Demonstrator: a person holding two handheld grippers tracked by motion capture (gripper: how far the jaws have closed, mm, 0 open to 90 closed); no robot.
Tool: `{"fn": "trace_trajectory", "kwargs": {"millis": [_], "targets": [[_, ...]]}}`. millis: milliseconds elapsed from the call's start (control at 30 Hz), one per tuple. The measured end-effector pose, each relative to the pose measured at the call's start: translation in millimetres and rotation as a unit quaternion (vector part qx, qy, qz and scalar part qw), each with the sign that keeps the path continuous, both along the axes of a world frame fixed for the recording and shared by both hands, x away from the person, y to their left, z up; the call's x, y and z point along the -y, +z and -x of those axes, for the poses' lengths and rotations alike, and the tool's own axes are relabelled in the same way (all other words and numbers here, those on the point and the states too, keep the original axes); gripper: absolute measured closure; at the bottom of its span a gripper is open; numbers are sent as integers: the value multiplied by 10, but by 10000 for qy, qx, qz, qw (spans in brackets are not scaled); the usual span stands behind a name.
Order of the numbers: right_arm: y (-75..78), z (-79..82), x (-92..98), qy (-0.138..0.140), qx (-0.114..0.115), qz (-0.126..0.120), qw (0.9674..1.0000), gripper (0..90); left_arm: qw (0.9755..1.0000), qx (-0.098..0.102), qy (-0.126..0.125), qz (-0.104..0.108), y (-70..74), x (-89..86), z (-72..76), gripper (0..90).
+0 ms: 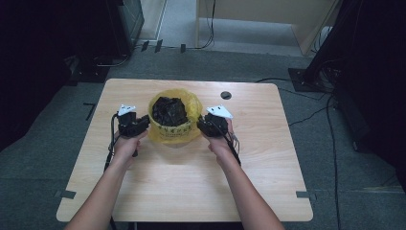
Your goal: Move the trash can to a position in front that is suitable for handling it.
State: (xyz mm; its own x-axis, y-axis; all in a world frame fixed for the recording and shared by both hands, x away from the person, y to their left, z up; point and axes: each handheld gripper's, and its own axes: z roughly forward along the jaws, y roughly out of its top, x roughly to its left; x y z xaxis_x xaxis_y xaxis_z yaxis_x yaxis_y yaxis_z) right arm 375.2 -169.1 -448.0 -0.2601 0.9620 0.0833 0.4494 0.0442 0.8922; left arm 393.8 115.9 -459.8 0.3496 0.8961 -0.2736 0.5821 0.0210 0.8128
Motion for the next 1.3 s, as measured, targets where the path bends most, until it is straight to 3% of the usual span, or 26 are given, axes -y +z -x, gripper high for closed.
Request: {"fn": "trace_trajectory", "kwargs": {"millis": [133, 400, 667, 800, 933, 1000, 1100, 1167, 1300], "targets": [[-10, -7, 46, 77, -14, -130, 9999, 650, 9999, -19, -91, 76, 2, 54, 37, 863], [-9, 65, 132, 180, -18, -31, 9998, 795, 9998, 40, -183, -10, 19, 218, 169, 900], [-78, 261, 344, 90, -47, -6, 9999, 836, 9982, 170, -506, -273, 50, 467, 460, 900], [-117, 365, 453, 75, -61, 13, 10000, 843, 9972, 236, -655, -286, 64, 547, 559, 900], [-133, 451, 547, 80, -60, 14, 9999, 822, 9940, 405, -901, -458, 69, 661, 672, 895], [-137, 474, 590, 204, -56, 44, 9998, 750, 9941, 432, -834, -535, 38, 654, 662, 852], [-136, 483, 628, 237, -55, 125, 9996, 750, 9957, 376, -591, -603, 5, 621, 606, 839], [-131, 451, 695, 59, -80, 66, 9999, 751, 9982, 269, -125, -523, -14, 514, 472, 842], [-131, 384, 765, -196, -157, -66, 9997, 763, 9986, 229, 137, -464, -19, 443, 317, 849]]}}
